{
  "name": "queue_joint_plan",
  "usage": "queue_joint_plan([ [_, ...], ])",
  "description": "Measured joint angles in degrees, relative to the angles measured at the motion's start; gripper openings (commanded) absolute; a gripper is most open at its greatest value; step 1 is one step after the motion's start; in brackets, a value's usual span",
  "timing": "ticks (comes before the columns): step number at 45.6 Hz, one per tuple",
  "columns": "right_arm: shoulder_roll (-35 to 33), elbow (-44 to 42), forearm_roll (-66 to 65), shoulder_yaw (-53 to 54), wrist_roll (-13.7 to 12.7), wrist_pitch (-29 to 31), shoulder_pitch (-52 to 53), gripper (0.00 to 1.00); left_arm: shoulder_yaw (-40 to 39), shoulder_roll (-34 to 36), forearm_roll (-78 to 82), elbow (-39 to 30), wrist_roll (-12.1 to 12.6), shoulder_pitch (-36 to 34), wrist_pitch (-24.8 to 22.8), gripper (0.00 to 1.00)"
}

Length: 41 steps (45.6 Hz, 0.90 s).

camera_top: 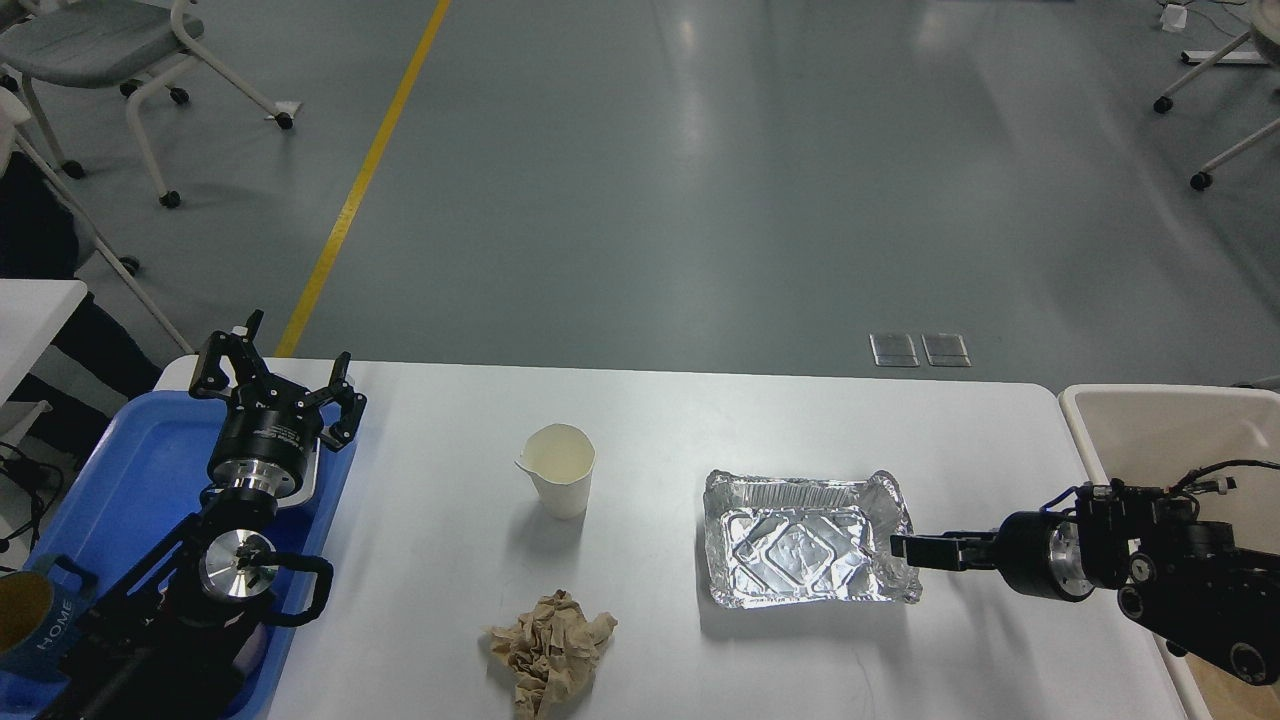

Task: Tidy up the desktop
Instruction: 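Reach the right gripper to the foil tray's near edge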

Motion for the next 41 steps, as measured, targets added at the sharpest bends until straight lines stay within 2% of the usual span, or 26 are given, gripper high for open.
queue_joint_plan([
  [12,2.14,-1.03,0.37,-0.39,-0.26,0.00,0.22,1.00,1.05,0.21,0.09,0.49,-0.44,0.87,-0.23,0.96],
  [25,4.75,-2.68,1.87,-0.50,-3.26,0.09,0.21,1.00,0.92,-0.58,-0.05,1.13,-0.93,1.18,-0.23,0.96],
  [41,5.26,-3.21,1.59,-2.79,-3.40,-0.61,0.85,0.98,1.01,-0.60,0.03,1.19,-0.92,1.54,-0.34,0.96],
])
